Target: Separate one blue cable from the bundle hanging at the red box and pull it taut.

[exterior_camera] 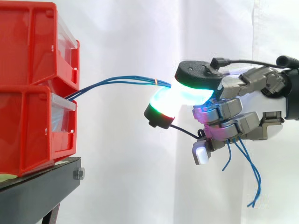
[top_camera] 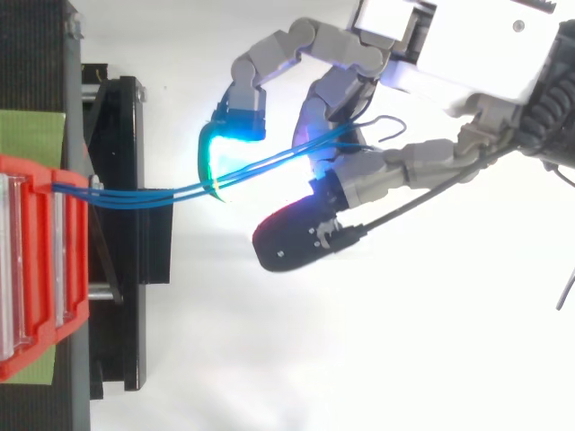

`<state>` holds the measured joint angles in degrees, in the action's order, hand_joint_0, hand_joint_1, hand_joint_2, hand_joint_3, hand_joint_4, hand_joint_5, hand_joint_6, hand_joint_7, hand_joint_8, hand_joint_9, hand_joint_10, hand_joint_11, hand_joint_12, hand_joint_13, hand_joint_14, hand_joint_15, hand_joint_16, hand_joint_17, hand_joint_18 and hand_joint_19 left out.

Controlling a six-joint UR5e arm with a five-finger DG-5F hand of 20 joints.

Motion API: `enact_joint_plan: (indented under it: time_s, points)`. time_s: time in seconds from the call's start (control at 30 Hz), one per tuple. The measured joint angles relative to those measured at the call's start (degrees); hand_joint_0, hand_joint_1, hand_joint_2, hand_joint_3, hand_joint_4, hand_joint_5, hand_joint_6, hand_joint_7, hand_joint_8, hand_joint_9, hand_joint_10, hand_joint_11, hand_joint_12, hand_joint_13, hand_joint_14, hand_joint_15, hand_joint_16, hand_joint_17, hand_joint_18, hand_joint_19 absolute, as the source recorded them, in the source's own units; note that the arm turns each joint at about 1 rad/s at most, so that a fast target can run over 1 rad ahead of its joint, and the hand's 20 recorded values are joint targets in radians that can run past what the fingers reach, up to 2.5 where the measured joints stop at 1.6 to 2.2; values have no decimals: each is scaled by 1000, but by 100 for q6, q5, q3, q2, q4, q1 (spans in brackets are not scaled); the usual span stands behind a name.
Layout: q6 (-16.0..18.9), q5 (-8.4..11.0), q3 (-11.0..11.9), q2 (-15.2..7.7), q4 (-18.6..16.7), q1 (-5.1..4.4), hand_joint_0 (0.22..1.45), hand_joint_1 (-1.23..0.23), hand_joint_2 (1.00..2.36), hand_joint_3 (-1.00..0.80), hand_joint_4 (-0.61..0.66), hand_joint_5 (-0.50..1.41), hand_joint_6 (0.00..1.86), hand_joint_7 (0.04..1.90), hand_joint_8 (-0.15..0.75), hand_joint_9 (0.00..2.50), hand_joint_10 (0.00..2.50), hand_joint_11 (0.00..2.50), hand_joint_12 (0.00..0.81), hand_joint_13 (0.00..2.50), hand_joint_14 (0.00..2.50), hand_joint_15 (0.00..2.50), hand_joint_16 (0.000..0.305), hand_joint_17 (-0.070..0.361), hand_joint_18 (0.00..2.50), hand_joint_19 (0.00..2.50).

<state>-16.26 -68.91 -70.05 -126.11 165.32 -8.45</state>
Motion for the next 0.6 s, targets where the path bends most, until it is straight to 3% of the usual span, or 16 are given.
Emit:
enact_joint_plan:
  time_s: [0.27,0.47,0.6]
  points:
    - [-3,31,0,-43,-108,0,430,-695,1000,-500,75,-229,903,883,258,1100,1092,1400,352,1267,1243,1118,58,130,848,785]
    - [7,63,0,-206,-453,-11,468,-566,1000,-500,62,-228,890,887,238,1128,974,1484,329,1293,1257,1109,56,126,869,813]
    - [8,114,0,-226,-471,-27,514,-525,1000,-500,45,-223,876,927,219,1160,852,1576,308,1311,1199,1179,52,117,849,839]
